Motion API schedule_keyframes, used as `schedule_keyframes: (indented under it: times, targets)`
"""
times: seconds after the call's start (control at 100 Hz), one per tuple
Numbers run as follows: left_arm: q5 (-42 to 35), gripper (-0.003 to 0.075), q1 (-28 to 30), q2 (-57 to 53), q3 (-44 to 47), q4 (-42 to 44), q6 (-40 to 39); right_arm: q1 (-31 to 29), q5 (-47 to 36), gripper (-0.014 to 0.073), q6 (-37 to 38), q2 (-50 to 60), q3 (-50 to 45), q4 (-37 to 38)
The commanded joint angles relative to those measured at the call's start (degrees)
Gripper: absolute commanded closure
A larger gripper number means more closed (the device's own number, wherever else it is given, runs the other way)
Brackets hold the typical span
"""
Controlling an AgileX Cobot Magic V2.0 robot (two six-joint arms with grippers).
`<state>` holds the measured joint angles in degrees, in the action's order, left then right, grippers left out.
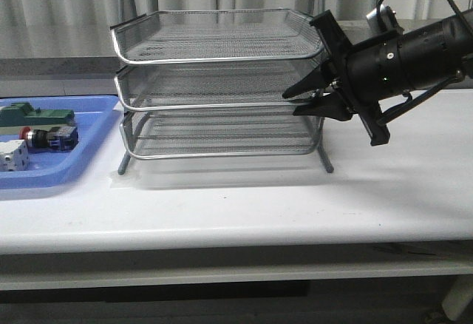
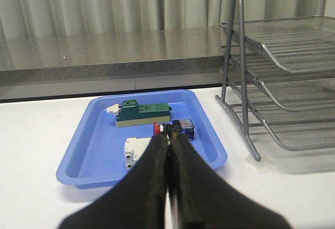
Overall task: Place button on rack with both arms
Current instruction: 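Grip the middle tier rim and pull it out toward the robot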
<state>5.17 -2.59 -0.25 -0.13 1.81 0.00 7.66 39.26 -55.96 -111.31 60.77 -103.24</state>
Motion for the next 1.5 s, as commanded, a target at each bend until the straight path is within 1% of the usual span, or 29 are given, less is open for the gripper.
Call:
schedule_keyframes:
  times: [0.0,0.2,0.44,0.6,0.85,1.2,1.49]
  targets:
    - [-4.72,0.0741,0.13,-1.83,3.08,-0.09,-0.78,-0.15,4.49,0.0420,-0.30,2.87,1.71,-7.76]
    - [-4.72,0.0741,0.13,-1.83,3.08,-0.09,-0.78,-0.15,4.54,0.0424,0.13,2.87,1.66,-7.76]
    - [-4.72,0.0741,0.13,-1.83,3.08,-0.09,-0.78,-0.15,5.10,0.0509,0.13,2.87,1.66,-6.76]
    - [-4.72,0.0741,0.13,-1.83,3.08,-0.09,-0.78,-0.15,5.65,0.0508,0.13,2.87,1.60,-5.73]
    - [-4.72,0.0741,0.13,-1.83,3.08,-0.09,-0.78,-0.15,6.73,0.0505,0.13,3.24,-1.08,-4.73]
    - [-4.72,0.0741,0.13,-1.83,3.08,-0.09,-0.78,-0.04,8.75,0.0505,0.13,4.11,-2.08,1.29]
    - [-4.72,0.0741,0.13,-1.83,3.08,-0.09,-0.78,0.39,9.27,0.0505,0.07,6.60,-6.50,2.21]
